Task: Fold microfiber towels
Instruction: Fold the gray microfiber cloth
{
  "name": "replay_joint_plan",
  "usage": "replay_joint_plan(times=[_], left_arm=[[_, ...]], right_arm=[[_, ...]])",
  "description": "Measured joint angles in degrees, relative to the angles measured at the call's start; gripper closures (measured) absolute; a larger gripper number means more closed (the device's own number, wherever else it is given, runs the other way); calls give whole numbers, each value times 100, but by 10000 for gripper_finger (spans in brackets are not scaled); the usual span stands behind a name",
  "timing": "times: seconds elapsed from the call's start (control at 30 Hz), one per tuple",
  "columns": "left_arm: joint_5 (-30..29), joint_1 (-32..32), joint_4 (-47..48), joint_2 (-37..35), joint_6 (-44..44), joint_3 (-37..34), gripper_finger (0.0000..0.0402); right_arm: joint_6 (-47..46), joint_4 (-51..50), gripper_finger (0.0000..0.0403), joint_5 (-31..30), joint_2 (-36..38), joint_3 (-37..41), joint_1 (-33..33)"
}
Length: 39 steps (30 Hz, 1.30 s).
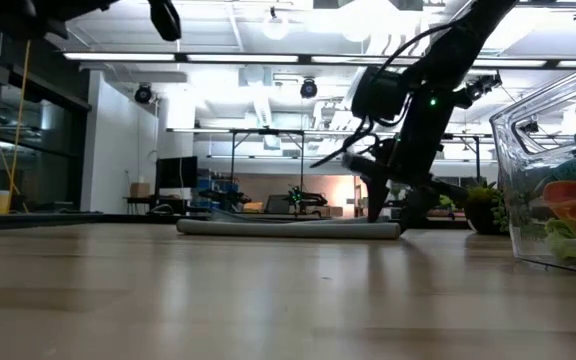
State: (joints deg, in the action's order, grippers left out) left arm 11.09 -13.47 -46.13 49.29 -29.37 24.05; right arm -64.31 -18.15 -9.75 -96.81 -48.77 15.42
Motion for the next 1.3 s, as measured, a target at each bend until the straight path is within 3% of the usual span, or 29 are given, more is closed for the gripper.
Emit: replay_joint_plan(times=[0.23,0.5,0.6,0.67,0.83,1.03,1.2,1.3], left_arm=[[-39,0,122,-49,2,0,300],[-277,0,633,-45,-23,0,300],[-314,-2,647,-45,-21,0,300],[-324,-4,649,-45,40,0,300],[-379,-2,647,-45,93,0,300],[-679,-2,647,-45,106,0,300],[-970,-7,647,-45,103,1,300],[-1008,-7,647,-45,104,2,300]], right_arm=[[1,-159,276,-370,-565,-276,-297],[290,-441,306,-530,-661,-356,-483],[562,-744,363,-309,-497,-297,-482],[761,-952,392,-115,-269,-174,-496],[735,-1681,399,32,714,502,-511],[289,-2427,401,-142,2464,1343,-506],[118,-3381,402,-515,3633,1319,-487],[132,-3360,402,-613,3999,1076,-485]])
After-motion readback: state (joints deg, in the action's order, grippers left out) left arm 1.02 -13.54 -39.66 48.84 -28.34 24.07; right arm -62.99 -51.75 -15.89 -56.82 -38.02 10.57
